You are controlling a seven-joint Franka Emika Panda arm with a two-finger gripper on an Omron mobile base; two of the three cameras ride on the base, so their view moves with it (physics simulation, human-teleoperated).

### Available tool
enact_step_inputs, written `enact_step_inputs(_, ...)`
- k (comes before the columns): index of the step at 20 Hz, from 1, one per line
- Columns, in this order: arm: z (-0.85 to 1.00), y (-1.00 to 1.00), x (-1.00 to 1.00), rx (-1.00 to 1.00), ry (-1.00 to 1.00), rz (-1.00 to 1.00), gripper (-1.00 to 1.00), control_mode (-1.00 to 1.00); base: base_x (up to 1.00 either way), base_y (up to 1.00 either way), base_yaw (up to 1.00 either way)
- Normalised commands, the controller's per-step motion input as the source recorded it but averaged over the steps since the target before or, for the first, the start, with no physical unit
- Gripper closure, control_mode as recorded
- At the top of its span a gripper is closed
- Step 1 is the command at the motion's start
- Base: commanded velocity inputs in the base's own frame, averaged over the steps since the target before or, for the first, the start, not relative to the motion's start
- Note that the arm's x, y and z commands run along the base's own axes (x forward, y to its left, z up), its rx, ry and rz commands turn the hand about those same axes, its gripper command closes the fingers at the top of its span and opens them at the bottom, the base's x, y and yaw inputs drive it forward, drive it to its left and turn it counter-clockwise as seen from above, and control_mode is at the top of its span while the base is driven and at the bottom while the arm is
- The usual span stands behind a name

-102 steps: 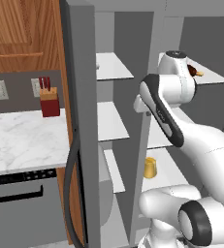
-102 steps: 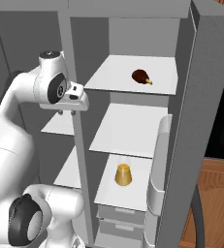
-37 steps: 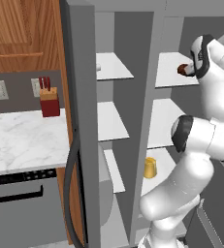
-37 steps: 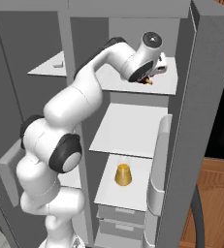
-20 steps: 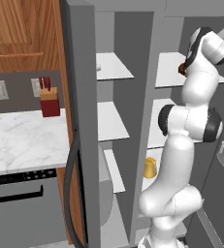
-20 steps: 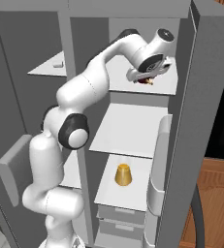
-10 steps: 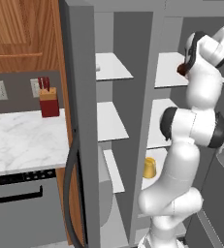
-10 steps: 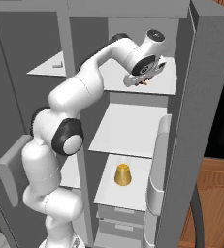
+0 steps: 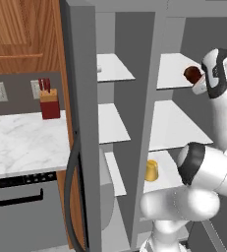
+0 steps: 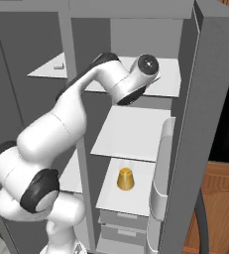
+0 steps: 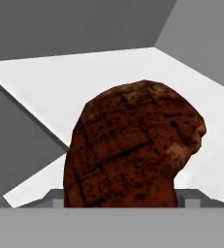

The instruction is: There's a steak in the fridge that needs to be moved to the freezer for freezing. Pick up the steak from the fridge, place it on any shelf in the freezer, and close the fridge and freezer doors when done.

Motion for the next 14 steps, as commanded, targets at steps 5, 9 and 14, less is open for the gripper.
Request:
enact_step_inputs(5, 0.95, 0.42, -1.00, 0.00, -0.01, 0.00, 1.00, -1.00, 0.00, 0.00, 0.00)
enact_step_inputs(9, 0.89, 0.47, -1.00, 0.02, 0.00, 0.00, 1.00, -1.00, 0.00, 0.00, 0.00)
enact_step_inputs(14, 0.63, 0.55, -1.00, 0.09, 0.01, 0.00, 1.00, -1.00, 0.00, 0.00, 0.00)
